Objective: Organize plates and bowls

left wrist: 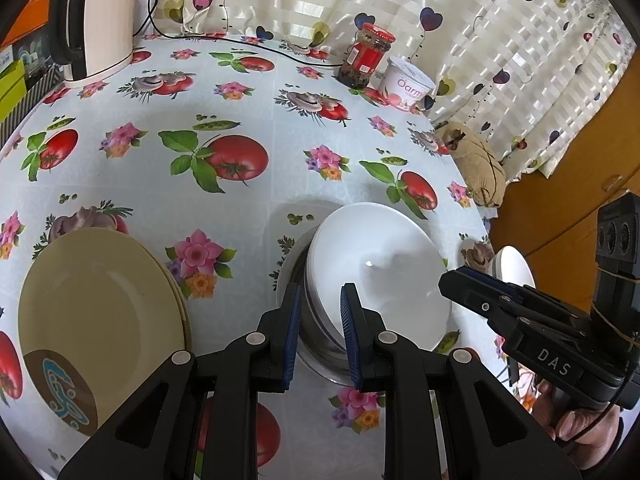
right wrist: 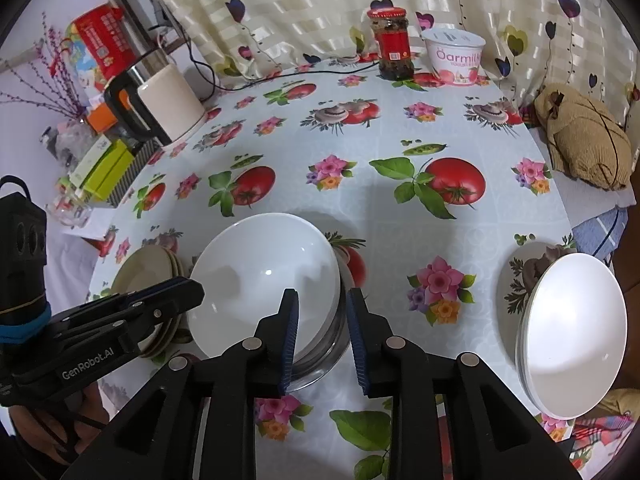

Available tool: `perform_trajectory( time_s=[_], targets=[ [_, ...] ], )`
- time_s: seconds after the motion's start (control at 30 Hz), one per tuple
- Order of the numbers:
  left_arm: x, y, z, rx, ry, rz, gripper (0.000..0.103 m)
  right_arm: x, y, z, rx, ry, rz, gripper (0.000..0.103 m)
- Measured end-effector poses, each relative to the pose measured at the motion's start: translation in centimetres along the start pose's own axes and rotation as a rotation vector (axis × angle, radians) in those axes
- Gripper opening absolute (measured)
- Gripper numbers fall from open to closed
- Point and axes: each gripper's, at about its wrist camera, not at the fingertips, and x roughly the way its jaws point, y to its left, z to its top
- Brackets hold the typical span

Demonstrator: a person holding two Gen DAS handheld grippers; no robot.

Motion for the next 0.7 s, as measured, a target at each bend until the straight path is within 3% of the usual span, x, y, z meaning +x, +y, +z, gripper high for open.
perform_trajectory(
  time_s=[0.7],
  targets=[
    [-1.1,-0.5,-0.2,0.011,-0.038,0.007,0.021,-1.0,0.1,0.0,-0.007,-0.017,0.005,0.028]
  ],
)
